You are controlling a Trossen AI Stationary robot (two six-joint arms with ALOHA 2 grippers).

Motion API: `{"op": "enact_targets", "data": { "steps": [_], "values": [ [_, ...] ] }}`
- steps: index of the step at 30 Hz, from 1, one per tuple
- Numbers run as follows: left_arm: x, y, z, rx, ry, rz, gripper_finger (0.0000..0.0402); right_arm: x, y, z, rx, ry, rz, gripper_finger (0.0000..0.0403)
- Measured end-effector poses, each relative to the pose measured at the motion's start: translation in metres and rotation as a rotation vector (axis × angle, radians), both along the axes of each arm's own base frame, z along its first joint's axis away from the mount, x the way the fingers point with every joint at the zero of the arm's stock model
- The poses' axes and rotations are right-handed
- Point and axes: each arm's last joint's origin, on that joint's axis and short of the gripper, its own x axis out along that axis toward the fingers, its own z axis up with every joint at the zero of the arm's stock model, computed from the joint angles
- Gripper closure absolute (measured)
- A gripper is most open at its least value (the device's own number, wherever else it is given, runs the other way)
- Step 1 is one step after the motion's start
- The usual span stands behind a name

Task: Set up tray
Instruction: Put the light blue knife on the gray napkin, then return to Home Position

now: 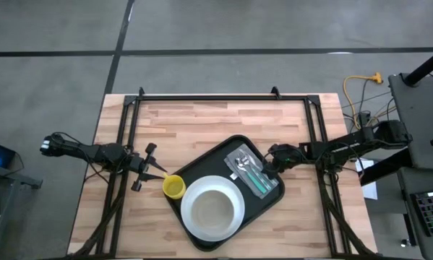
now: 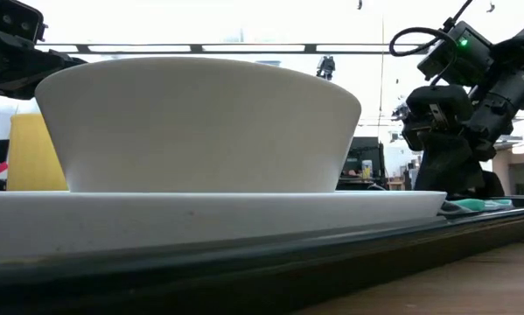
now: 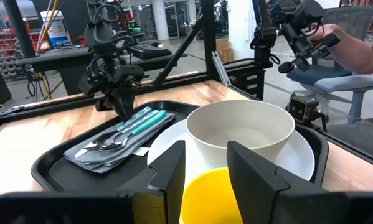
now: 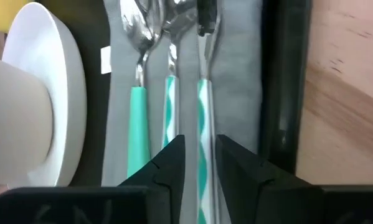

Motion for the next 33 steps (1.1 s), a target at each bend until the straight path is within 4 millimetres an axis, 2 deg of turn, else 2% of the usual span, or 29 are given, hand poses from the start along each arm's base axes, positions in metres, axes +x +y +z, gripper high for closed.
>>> {"op": "enact_targets", "data": {
  "steps": [6,15,26,33],
  "values": [
    [0.000,0.000,0.000,0.000,0.000,0.000,0.0297,0.007,-0.001,0.008,-0.048,-0.034,0.006,0.0330],
    [0.000,0.000,0.000,0.000,0.001,0.000,0.0297,0.028,-0.003,0.036,-0.227,-0.143,0.078,0.0335],
    [0.000,0.000,0.000,0.000,0.000,0.000,0.0297,0.049,-0.003,0.070,-0.257,-0.259,0.075,0.0335],
    [0.000,0.000,0.000,0.000,0.000,0.000,0.0297,0.045,0.016,0.064,-0.427,-0.268,0.280,0.0335]
  ]
}}
